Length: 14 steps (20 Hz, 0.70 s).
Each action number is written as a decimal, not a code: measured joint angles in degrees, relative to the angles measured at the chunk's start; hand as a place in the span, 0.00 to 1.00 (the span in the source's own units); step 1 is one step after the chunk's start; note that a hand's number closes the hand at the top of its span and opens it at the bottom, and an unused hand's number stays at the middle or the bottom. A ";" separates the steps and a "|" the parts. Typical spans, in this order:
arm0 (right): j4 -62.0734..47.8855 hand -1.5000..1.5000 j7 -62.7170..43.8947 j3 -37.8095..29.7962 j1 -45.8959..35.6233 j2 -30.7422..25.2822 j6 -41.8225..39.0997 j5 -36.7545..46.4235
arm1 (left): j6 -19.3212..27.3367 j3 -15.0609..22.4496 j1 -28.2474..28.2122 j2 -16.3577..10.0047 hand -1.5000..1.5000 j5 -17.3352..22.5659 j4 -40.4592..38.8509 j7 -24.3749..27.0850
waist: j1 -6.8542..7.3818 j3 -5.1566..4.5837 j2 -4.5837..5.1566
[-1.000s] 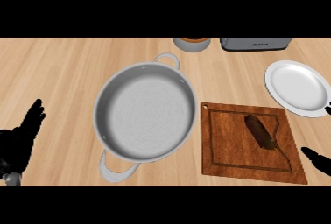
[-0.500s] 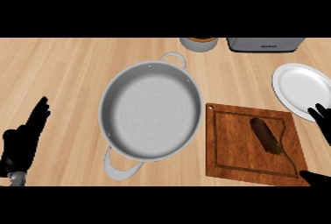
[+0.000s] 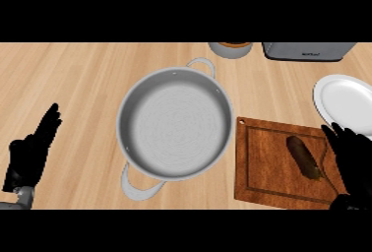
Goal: Pick the sweet potato from the cutting board and place it in the pot
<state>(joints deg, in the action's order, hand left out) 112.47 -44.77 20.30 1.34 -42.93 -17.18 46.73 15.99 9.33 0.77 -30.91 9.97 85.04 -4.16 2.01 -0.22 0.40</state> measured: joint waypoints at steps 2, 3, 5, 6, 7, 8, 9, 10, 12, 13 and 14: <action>-1.14 0.00 -4.69 2.21 -3.93 3.55 -5.26 -0.60 | 0.03 -0.13 -0.19 0.28 0.50 -0.35 -0.14 0.04 | -0.08 0.05 -0.06; -2.15 0.00 -6.01 2.65 -5.85 5.16 -7.28 -1.13 | -0.09 -0.12 -0.83 0.37 0.50 -0.40 0.39 -0.05 | -0.14 0.07 -0.11; -5.28 0.00 -7.35 3.59 -9.67 8.59 -9.95 -1.56 | 0.05 -0.39 -0.35 0.69 0.50 -0.83 0.15 -0.53 | -0.35 0.10 -0.14; -7.05 0.00 -7.30 3.80 -11.06 9.91 -10.73 -1.59 | -0.36 -0.96 -0.88 0.54 0.50 -0.60 0.49 -0.36 | -0.46 0.12 -0.18; -7.95 0.00 -7.58 3.88 -12.22 11.06 -11.83 -1.72 | -0.69 -1.44 -0.63 0.21 0.50 -0.43 1.10 -1.24 | -0.63 0.14 -0.21; -9.13 0.00 -7.89 4.78 -12.23 12.32 -11.80 -0.71 | -1.30 -1.91 -0.59 0.24 0.50 -0.32 0.29 -0.64 | -0.84 0.14 -0.25; -10.68 0.00 -8.07 5.35 -12.98 13.54 -12.00 0.10 | -1.53 -2.16 -0.09 0.57 0.50 -0.37 -0.53 -0.60 | -1.00 0.16 -0.25; -12.25 0.00 -7.80 5.12 -13.61 13.94 -12.40 0.55 | -1.66 -2.27 -0.53 0.91 0.50 -0.62 -0.79 0.05 | -1.09 0.17 -0.26; -15.59 0.00 -7.55 5.39 -14.78 15.33 -12.69 2.20 | -1.64 -2.52 0.25 1.16 0.50 -1.27 -0.78 -1.07 | -1.29 0.19 -0.28; -17.18 0.00 -7.53 5.24 -15.80 16.17 -12.99 2.83 | -2.03 -2.74 0.15 1.28 0.50 -1.45 -1.20 -0.63 | -1.33 0.20 -0.28; -18.53 0.00 -7.62 5.34 -16.44 17.02 -13.16 3.65 | -2.11 -2.87 -0.99 1.43 0.50 -1.61 -0.51 -0.14 | -1.28 0.20 -0.31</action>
<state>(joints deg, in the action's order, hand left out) 93.94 -52.39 25.65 -15.10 -25.92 -30.34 50.38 13.89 6.46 -0.23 -29.47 8.36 84.52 -4.30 0.73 -0.02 0.08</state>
